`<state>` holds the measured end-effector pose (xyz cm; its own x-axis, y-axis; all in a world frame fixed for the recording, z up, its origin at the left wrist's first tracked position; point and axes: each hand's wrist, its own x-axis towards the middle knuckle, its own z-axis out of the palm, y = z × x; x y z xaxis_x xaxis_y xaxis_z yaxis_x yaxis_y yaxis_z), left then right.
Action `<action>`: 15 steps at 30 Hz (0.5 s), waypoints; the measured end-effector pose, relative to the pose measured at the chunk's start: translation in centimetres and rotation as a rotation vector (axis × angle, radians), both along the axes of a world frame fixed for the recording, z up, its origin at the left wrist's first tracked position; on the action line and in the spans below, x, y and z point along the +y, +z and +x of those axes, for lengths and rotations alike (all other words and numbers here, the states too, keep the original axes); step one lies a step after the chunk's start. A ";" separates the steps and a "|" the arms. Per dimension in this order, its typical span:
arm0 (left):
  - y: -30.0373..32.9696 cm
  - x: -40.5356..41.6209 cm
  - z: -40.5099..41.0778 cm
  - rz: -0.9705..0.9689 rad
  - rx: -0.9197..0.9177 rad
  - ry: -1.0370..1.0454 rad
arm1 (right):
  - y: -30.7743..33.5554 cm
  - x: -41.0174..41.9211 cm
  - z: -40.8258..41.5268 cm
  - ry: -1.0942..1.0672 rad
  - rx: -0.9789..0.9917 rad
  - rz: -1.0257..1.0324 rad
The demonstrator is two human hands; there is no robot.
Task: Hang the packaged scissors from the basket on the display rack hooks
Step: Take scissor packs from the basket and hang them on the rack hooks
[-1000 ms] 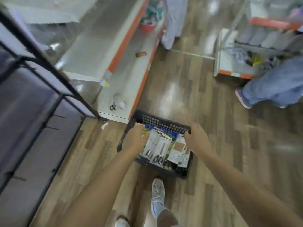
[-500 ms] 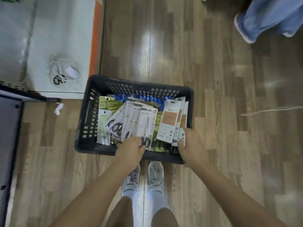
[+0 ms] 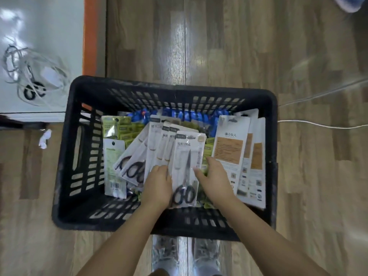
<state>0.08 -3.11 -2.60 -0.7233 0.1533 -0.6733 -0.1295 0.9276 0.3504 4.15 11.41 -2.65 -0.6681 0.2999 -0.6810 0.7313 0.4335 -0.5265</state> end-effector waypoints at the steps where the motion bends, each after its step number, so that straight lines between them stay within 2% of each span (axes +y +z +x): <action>1: -0.5 0.1 -0.3 0.001 0.015 0.029 | -0.7 -0.1 -0.3 -0.017 -0.001 -0.013; 8: -1.6 0.4 -0.6 0.045 0.078 0.114 | -3.1 -0.8 -1.3 -0.059 -0.070 0.043; 12: -1.2 0.8 -0.3 0.110 0.037 0.239 | -4.0 -1.2 -1.4 -0.220 -0.123 -0.050; 15: -1.1 1.1 -0.1 0.126 0.029 0.288 | -3.9 -1.1 -1.1 -0.254 -0.088 -0.078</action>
